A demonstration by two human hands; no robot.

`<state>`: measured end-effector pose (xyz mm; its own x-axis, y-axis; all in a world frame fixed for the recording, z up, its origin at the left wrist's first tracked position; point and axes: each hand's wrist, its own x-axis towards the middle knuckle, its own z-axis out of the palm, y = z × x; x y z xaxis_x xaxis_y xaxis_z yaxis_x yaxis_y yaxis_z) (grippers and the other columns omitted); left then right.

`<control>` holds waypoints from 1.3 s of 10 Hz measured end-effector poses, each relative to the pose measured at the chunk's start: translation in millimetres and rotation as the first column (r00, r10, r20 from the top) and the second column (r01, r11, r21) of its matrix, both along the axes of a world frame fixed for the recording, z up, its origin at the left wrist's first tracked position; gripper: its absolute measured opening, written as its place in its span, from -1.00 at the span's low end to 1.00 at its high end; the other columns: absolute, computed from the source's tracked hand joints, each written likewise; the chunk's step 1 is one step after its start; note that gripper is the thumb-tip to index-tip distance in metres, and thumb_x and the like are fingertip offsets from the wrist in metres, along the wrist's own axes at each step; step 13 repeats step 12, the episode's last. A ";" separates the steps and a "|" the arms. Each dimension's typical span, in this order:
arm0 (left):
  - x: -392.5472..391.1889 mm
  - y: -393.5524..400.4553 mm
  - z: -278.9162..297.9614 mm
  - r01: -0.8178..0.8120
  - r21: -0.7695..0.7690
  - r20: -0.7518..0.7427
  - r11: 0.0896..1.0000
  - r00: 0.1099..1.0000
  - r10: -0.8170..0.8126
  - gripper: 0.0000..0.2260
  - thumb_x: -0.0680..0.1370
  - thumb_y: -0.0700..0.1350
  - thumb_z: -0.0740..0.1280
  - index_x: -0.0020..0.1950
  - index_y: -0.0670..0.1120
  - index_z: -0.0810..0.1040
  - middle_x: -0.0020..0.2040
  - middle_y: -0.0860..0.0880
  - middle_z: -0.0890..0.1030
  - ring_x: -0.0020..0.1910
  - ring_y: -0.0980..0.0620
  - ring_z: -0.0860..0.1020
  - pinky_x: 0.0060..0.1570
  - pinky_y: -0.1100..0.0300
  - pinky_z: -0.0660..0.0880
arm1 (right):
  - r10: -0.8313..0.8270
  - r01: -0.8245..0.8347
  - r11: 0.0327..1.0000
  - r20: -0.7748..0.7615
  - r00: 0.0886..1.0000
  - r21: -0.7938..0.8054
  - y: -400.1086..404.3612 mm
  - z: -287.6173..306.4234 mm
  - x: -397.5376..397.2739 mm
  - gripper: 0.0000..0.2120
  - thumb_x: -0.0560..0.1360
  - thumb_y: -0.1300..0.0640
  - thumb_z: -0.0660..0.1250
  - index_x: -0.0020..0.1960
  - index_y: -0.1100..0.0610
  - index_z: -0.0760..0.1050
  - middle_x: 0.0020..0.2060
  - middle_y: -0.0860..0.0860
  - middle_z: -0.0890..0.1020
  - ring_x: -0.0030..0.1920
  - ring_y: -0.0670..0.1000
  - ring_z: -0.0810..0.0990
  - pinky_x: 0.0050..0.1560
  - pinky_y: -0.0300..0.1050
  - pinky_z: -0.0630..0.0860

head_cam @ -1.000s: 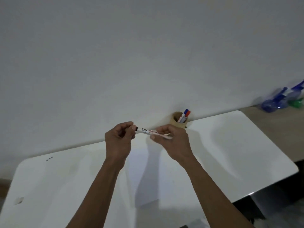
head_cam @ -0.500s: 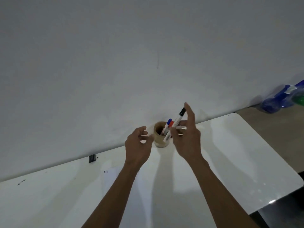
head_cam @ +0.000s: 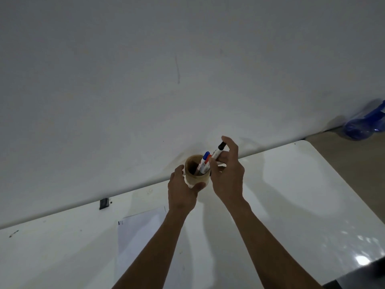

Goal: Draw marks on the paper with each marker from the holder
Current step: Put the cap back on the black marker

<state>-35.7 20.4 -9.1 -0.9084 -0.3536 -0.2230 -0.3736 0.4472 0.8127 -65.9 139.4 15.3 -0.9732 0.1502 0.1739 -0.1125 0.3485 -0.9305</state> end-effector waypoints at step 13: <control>12.8 -18.8 -8.1 -0.105 -0.005 -0.005 0.994 0.994 0.105 -0.32 0.42 -0.07 0.56 0.47 -0.09 0.34 0.30 -0.07 0.56 0.16 0.03 0.54 0.07 0.25 0.39 | -0.014 0.012 1.000 0.113 0.994 0.017 -8.4 -25.3 -1.0 -0.45 0.50 0.17 0.46 0.44 0.11 0.37 0.23 0.09 0.56 0.17 0.03 0.55 -0.01 -0.53 0.35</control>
